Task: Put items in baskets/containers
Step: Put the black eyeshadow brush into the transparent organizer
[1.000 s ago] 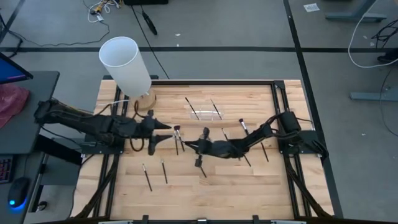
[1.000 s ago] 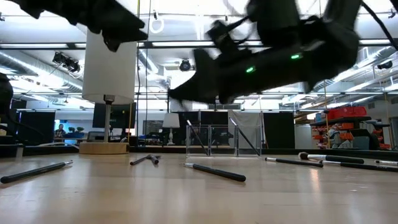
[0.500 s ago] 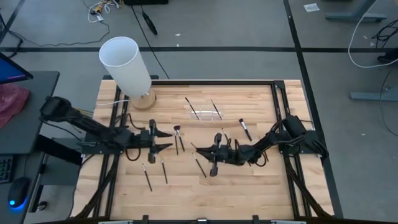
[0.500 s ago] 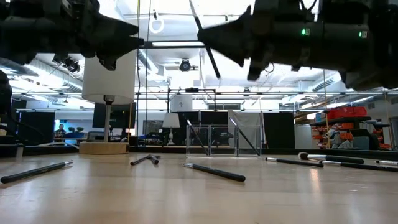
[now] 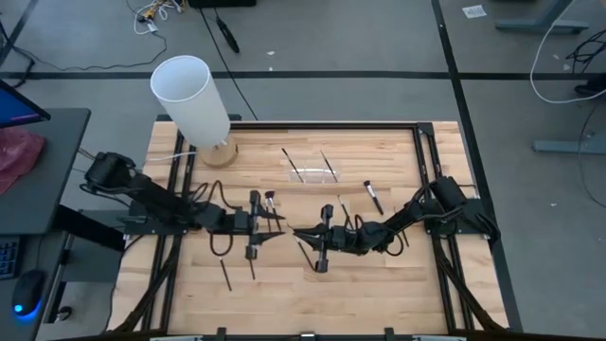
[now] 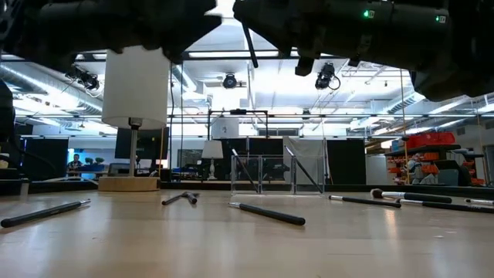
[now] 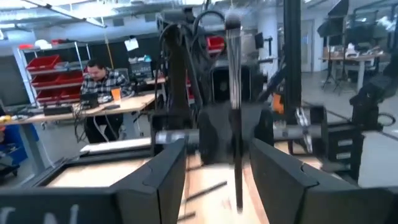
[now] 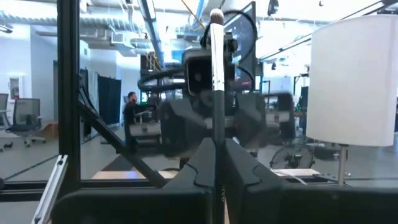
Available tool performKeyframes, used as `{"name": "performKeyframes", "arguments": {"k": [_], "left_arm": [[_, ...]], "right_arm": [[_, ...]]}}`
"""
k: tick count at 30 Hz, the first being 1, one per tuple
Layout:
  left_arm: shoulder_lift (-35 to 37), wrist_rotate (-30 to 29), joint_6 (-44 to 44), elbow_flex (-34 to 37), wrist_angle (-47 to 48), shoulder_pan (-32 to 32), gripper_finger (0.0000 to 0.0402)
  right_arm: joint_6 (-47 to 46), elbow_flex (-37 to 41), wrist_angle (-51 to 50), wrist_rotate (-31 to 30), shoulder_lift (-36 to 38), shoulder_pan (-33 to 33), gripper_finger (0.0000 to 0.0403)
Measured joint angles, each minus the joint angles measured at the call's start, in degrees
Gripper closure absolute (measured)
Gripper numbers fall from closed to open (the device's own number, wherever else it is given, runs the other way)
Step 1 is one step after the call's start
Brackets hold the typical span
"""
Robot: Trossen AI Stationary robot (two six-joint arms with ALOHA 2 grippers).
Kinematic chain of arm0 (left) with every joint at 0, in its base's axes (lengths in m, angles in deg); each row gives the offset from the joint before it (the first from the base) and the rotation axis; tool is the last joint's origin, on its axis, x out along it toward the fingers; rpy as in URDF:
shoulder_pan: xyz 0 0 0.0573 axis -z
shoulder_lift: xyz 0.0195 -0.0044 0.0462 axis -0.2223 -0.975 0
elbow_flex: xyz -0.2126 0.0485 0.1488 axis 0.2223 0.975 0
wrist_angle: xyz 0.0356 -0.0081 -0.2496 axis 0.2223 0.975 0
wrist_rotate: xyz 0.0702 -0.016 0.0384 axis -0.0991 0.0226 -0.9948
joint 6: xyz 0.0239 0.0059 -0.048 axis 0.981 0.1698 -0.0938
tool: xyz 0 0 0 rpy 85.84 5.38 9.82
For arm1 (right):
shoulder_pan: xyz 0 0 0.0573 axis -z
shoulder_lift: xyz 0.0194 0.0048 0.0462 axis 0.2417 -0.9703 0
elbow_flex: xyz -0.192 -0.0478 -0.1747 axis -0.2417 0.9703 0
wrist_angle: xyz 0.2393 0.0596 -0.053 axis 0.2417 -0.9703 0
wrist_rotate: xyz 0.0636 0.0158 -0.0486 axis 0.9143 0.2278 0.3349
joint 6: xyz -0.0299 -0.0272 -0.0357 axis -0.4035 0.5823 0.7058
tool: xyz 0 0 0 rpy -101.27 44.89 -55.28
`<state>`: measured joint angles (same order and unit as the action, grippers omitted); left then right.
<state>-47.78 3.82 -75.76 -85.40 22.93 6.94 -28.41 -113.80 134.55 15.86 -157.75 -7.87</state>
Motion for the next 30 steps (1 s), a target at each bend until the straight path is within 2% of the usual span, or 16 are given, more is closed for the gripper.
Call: {"name": "performKeyframes", "arguments": {"k": [10,15,21,30], "left_arm": [[-1.7,2.5,0.4,-5.0,0.0,-0.1,0.0223],[-1.7,2.5,0.4,-6.1,0.0,-0.1,0.0240],[-1.7,2.6,0.4,-6.5,0.5,-0.1,0.0285],[-1.7,2.7,0.1,-6.5,0.5,-0.1,0.0381]], "right_arm": [[0.0,0.0,0.0,0.0,0.0,-0.2,0.0395],[0.0,0.0,0.0,0.0,0.0,-0.2,0.0394],[0.0,0.0,0.0,0.0,0.0,-0.2,0.0394],[0.1,0.0,-0.1,-0.1,0.0,-0.1,0.0394]]}}
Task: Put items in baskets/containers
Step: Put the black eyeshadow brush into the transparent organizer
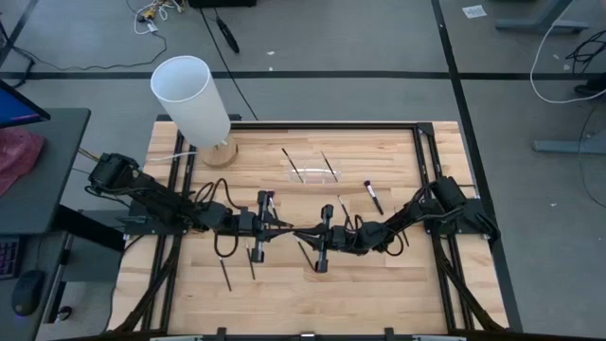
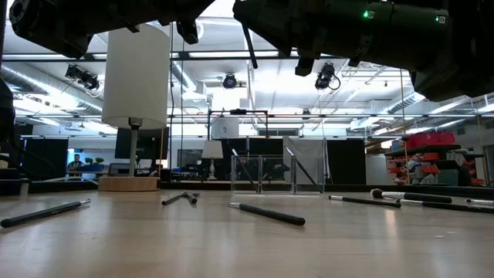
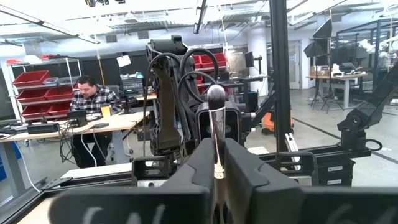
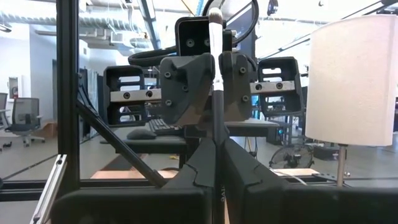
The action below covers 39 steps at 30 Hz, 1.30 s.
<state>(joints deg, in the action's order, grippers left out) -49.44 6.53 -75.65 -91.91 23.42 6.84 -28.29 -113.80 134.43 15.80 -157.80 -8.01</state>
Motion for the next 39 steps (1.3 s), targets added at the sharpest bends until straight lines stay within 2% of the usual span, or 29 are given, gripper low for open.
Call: {"name": "performKeyframes", "arguments": {"k": [3,8,12,15,18,21,24,27,33,36,39], "left_arm": [[0.0,0.0,-0.2,0.0,0.0,0.0,0.0391],[0.0,0.0,-0.4,0.0,0.1,0.0,0.0383],[0.0,2.1,-1.5,0.0,0.2,-0.4,0.0391],[0.0,2.4,-2.5,0.0,1.2,-1.1,0.0391],[0.0,2.3,-3.2,0.0,1.4,-1.6,0.0391],[0.0,1.9,-3.8,0.0,1.7,-1.7,0.0392],[0.0,1.6,-4.2,0.0,2.1,-2.0,0.0393],[0.0,1.7,-6.0,-0.1,3.4,-3.2,0.0393],[-0.7,0.5,-8.4,-0.1,6.0,-7.3,0.0393],[-2.4,0.6,-8.6,-1.6,6.3,-10.5,0.0393],[-5.0,0.5,-7.4,-4.6,7.3,-15.0,0.0394]], "right_arm": [[0.0,0.0,0.0,0.0,0.0,0.0,0.0394],[-0.1,0.0,-0.4,0.0,0.0,0.0,0.0394],[-0.3,0.0,-1.1,0.0,0.0,0.0,0.0389],[-1.2,0.0,-2.6,-1.2,0.0,0.0,0.0371],[-1.3,0.3,-6.6,-5.8,0.3,-0.4,0.0336],[-2.0,1.8,-14.0,-13.9,4.2,-1.8,0.0290],[-4.7,3.4,-26.8,-21.4,9.8,-4.0,0.0244],[-9.5,4.0,-41.3,-25.0,16.4,-6.7,0.0207],[-26.5,4.0,-68.0,-26.3,26.6,-11.6,0.0176],[-30.1,4.0,-72.7,-26.4,27.9,-13.4,0.0178],[-30.3,4.0,-71.8,-26.4,27.8,-14.2,0.0187]]}}
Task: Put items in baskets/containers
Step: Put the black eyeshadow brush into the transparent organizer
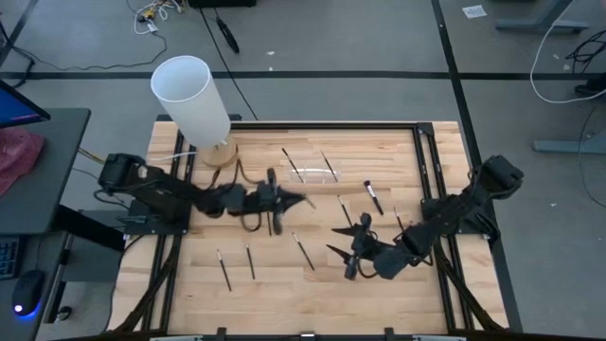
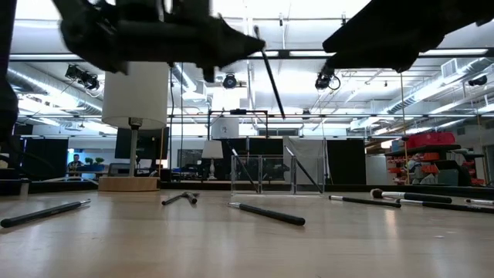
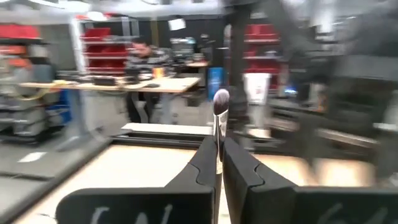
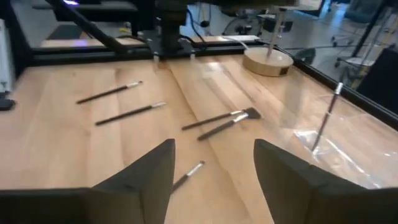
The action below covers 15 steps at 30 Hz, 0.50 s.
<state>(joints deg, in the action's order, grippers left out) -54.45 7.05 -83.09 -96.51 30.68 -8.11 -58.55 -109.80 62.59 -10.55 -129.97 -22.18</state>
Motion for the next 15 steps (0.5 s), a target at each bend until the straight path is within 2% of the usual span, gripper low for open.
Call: {"name": "performKeyframes", "arguments": {"k": [7,11,15], "left_arm": [[-4.9,2.7,0.2,-7.7,5.5,-11.4,0.0395],[-7.2,3.9,-1.3,-8.1,5.4,-17.0,0.0394],[-11.6,9.5,-5.1,-8.1,3.2,-21.2,0.0395]], "right_arm": [[0.1,0.0,1.5,0.0,-0.3,0.1,0.0210],[0.3,0.0,1.7,0.0,-0.3,0.0,0.0219],[1.4,0.0,2.1,0.0,-0.3,0.1,0.0225]]}}
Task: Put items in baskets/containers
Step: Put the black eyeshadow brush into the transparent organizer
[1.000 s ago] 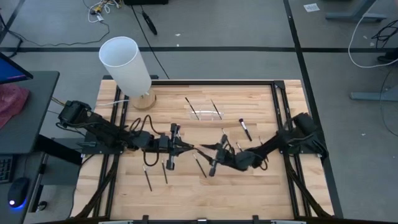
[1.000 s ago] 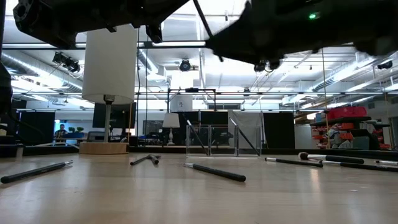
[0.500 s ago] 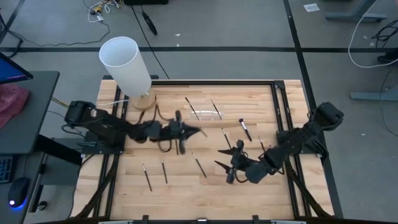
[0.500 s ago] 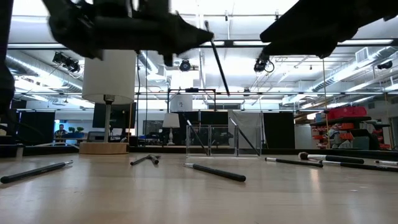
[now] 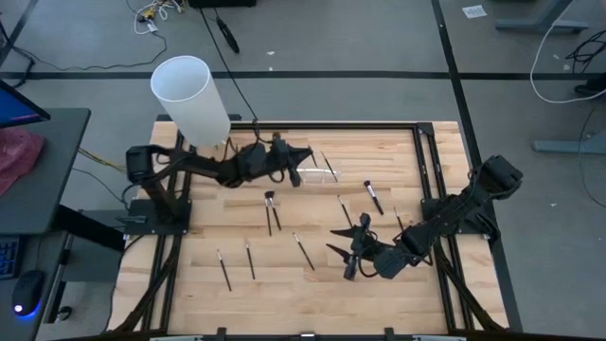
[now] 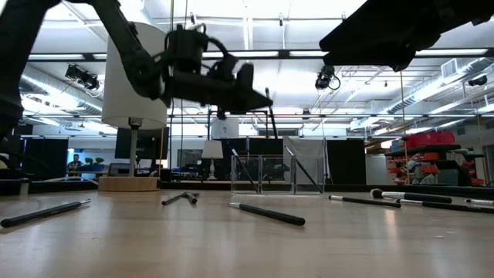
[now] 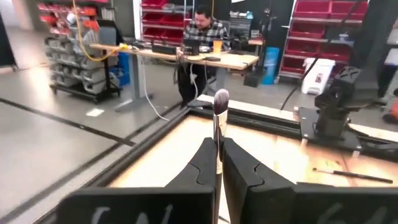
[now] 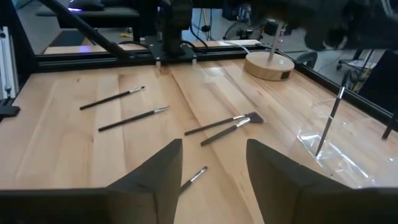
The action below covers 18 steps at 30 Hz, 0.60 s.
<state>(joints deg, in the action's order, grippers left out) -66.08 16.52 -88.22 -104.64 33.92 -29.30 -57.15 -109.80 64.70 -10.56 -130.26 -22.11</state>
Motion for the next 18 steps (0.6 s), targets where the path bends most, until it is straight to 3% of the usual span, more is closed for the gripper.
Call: {"name": "performKeyframes", "arguments": {"k": [8,18], "left_arm": [[-9.3,0.3,-3.8,-1.2,-4.4,-1.0,0.0393],[-11.1,0.1,-5.7,-2.5,-3.4,-1.1,0.0380]], "right_arm": [[0.3,0.0,0.8,0.0,0.0,0.1,0.0230],[0.2,0.0,0.9,0.0,0.0,0.1,0.0230]]}}
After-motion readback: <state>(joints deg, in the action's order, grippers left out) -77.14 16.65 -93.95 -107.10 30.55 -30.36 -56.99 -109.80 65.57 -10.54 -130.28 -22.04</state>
